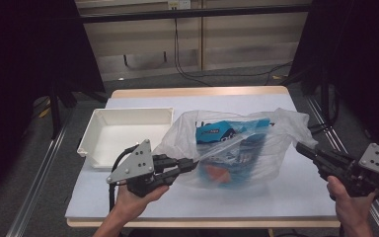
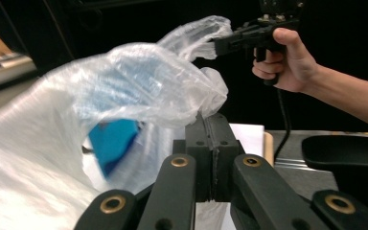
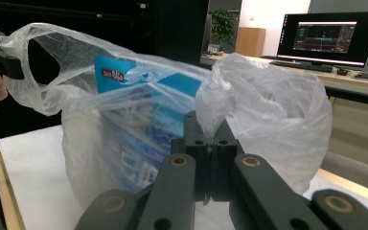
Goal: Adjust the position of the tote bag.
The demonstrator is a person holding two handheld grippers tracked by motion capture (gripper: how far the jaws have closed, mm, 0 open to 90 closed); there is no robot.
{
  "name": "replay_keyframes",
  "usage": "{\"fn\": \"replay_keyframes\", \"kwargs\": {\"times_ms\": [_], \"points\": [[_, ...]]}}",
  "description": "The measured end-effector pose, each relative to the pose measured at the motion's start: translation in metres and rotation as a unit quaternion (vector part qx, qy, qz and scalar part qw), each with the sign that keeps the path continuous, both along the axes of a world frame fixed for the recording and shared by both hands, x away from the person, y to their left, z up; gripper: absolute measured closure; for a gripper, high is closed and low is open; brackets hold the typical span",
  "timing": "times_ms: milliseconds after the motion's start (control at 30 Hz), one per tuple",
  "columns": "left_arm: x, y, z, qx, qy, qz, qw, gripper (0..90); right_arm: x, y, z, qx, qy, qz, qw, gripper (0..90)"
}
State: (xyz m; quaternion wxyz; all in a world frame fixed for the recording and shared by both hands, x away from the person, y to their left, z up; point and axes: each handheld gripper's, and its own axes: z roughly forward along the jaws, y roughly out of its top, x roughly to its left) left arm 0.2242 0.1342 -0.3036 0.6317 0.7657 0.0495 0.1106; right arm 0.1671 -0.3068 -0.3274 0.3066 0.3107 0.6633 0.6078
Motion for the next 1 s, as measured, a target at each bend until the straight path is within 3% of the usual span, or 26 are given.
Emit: {"fn": "replay_keyframes", "kwargs": {"times_ms": [100,267,300,533,700,867,1000], "points": [[0.000,0.004,0.007,-0.006,-0.009,0.007,0.9999,89.5,0.001,0.000,0.004,-0.001,-0.006,0.000,1.0000,89.2],[0.007,0.017,0.032,-0.030,-0.023,0.015,0.9991,89.5,0.008,-0.004,0.015,0.005,-0.005,-0.015,0.9999,89.2],[0.011,0.019,0.039,-0.021,-0.034,0.023,0.9990,89.5,0.013,-0.006,0.018,0.007,-0.004,-0.018,0.9998,89.2],[0.021,0.031,0.055,-0.049,-0.030,0.031,0.9978,89.6,0.021,-0.012,0.035,0.019,-0.017,-0.024,0.9994,89.4],[0.030,0.041,0.072,-0.072,-0.035,0.056,0.9952,89.6,0.024,-0.013,0.047,0.017,-0.027,-0.028,0.9991,89.6],[0.037,0.053,0.085,-0.073,-0.040,0.085,0.9929,89.8,0.023,-0.020,0.064,0.021,-0.040,-0.033,0.9984,89.8],[0.044,0.062,0.088,-0.078,-0.038,0.101,0.9911,89.9,0.027,-0.022,0.072,0.016,-0.036,-0.031,0.9987,90.0]]}}
